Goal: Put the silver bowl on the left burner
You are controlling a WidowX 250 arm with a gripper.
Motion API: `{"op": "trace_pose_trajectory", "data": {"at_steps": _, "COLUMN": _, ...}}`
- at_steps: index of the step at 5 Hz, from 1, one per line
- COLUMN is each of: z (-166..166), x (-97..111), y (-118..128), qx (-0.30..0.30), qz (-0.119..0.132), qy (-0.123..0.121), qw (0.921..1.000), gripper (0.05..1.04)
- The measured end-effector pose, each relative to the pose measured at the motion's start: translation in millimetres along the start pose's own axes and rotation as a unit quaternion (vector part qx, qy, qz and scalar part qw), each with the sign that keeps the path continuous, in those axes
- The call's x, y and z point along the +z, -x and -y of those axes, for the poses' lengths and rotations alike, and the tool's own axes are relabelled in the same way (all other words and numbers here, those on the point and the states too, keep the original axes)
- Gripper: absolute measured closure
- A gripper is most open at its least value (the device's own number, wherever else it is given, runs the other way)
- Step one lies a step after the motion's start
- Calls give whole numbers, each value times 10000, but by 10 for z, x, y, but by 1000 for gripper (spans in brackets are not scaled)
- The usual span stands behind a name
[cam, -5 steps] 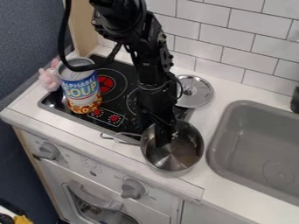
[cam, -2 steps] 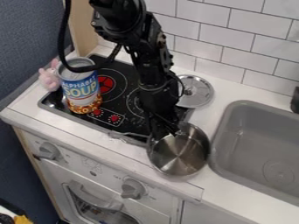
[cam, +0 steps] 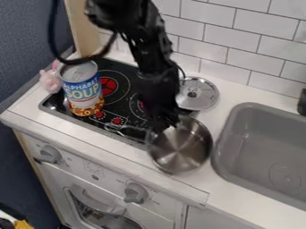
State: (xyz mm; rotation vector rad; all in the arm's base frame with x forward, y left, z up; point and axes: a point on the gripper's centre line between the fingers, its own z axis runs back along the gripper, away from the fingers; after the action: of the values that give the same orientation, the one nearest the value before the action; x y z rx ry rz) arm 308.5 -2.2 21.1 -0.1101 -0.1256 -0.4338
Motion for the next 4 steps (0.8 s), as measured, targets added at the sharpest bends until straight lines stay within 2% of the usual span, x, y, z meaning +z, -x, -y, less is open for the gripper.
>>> {"op": "trace_pose_trajectory", "data": {"at_steps": 1, "z": -82, "x": 208, "y": -55, "qx": 197, "qz": 71, "qy": 9, "qw": 9998, "gripper": 1014}}
{"op": "trace_pose_trajectory", "data": {"at_steps": 3, "z": -531, "x": 691, "y": -275, "qx": 1267, "qz": 516, "qy": -268, "qw": 9902, "gripper": 1014}}
{"op": "trace_pose_trajectory", "data": {"at_steps": 4, "z": -936, "x": 796, "y": -382, "qx": 1647, "qz": 472, "qy": -388, "qw": 9845, "gripper": 1014}}
